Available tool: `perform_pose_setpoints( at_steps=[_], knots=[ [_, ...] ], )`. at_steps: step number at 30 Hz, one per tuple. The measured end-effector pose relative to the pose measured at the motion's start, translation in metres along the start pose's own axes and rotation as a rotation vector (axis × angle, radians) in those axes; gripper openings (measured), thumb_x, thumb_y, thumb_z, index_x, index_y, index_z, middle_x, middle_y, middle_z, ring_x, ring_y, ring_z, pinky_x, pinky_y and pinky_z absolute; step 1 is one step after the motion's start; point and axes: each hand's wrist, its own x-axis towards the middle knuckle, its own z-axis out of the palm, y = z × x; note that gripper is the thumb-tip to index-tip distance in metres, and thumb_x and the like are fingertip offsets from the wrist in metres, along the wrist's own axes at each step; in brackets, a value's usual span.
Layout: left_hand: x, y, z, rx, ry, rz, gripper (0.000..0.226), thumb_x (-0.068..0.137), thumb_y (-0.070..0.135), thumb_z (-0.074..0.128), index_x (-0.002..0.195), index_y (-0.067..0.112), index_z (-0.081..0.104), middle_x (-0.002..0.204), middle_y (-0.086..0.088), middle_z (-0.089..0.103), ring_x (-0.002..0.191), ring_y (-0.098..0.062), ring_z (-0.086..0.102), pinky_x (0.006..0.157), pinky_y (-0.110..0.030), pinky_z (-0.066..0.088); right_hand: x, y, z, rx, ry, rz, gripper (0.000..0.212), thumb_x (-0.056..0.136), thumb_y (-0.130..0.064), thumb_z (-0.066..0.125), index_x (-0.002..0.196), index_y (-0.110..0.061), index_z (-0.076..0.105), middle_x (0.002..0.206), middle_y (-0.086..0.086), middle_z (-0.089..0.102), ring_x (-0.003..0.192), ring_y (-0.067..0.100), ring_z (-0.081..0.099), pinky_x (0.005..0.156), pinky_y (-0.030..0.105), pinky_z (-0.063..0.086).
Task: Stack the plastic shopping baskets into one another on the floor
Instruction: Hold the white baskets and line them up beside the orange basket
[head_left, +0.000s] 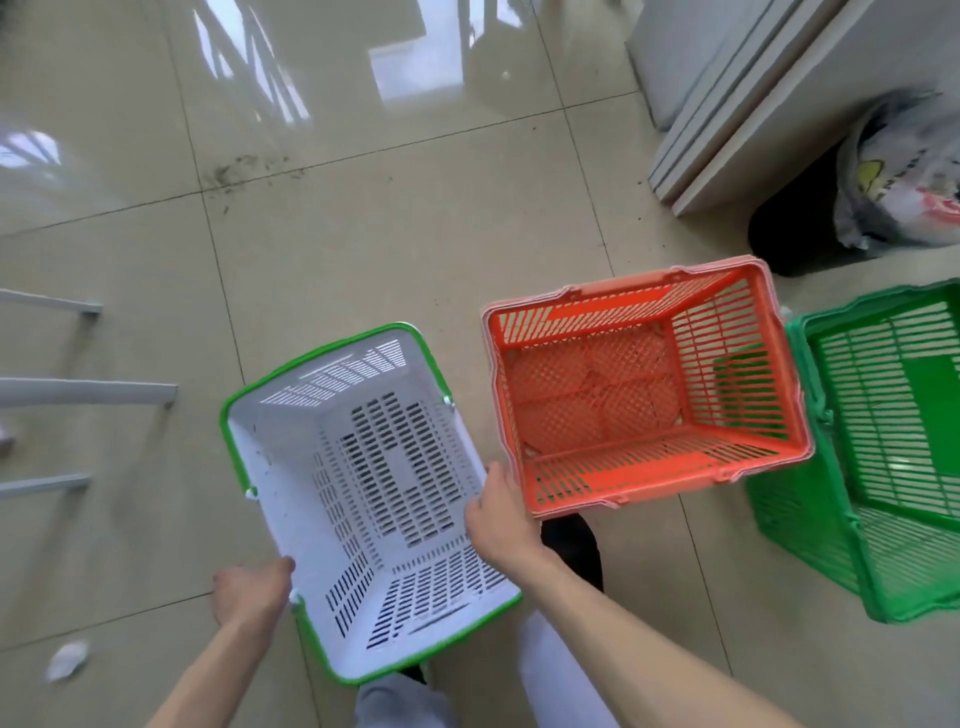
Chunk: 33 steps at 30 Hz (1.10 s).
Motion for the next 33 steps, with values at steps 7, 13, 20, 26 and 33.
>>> perform_pose_setpoints(
  at_steps=[7, 13, 20, 26, 33],
  knots=[
    [0.036, -0.019, 0.003, -0.007, -0.254, -0.014, 0.056, 0.087, 0.016, 0.064, 0.134, -0.008, 0.046, 0.128, -0.023, 0.057, 0.111, -0.038, 0.055, 0.096, -0.042, 0.040, 0.016, -0.004, 0.010, 0.021, -0.093, 0.153, 0.039, 0.090, -0.008, 0.047, 0.126, 0.002, 0.040, 0.128, 0.021, 0.052, 0.112, 0.036, 0.055, 0.096, 0.045, 0.048],
    [0.047, -0.020, 0.014, -0.053, -0.338, 0.016, 0.035, 0.093, 0.010, 0.055, 0.124, -0.005, 0.056, 0.120, -0.021, 0.062, 0.093, -0.026, 0.050, 0.085, -0.035, 0.037, 0.020, 0.004, 0.007, 0.030, -0.167, 0.177, 0.037, 0.092, -0.016, 0.050, 0.126, -0.002, 0.043, 0.121, 0.016, 0.057, 0.094, 0.028, 0.054, 0.075, 0.035, 0.045],
    [0.058, -0.027, 0.017, -0.066, -0.337, 0.011, 0.038, 0.092, 0.011, 0.054, 0.127, -0.005, 0.056, 0.125, -0.021, 0.061, 0.094, -0.028, 0.050, 0.086, -0.037, 0.038, 0.021, 0.008, 0.006, 0.023, -0.180, 0.184, 0.032, 0.093, -0.014, 0.047, 0.123, -0.003, 0.047, 0.106, 0.009, 0.051, 0.089, 0.026, 0.052, 0.049, 0.020, 0.034],
    [0.052, -0.029, 0.015, -0.046, -0.340, 0.038, 0.036, 0.094, 0.011, 0.052, 0.126, -0.005, 0.056, 0.125, -0.022, 0.060, 0.093, -0.028, 0.050, 0.084, -0.036, 0.036, 0.020, 0.012, 0.009, 0.036, -0.168, 0.187, 0.035, 0.091, -0.015, 0.047, 0.124, -0.005, 0.049, 0.115, 0.012, 0.058, 0.094, 0.026, 0.057, 0.068, 0.029, 0.044],
    [0.022, -0.022, 0.014, 0.058, -0.219, 0.240, 0.053, 0.089, 0.010, 0.052, 0.141, 0.006, 0.042, 0.140, -0.014, 0.053, 0.122, -0.033, 0.055, 0.097, -0.042, 0.042, 0.020, 0.031, 0.009, 0.246, 0.097, 0.220, 0.025, 0.093, -0.008, 0.047, 0.100, 0.007, 0.065, 0.089, 0.013, 0.062, 0.080, 0.020, 0.051, 0.058, 0.027, 0.038]
  ],
)
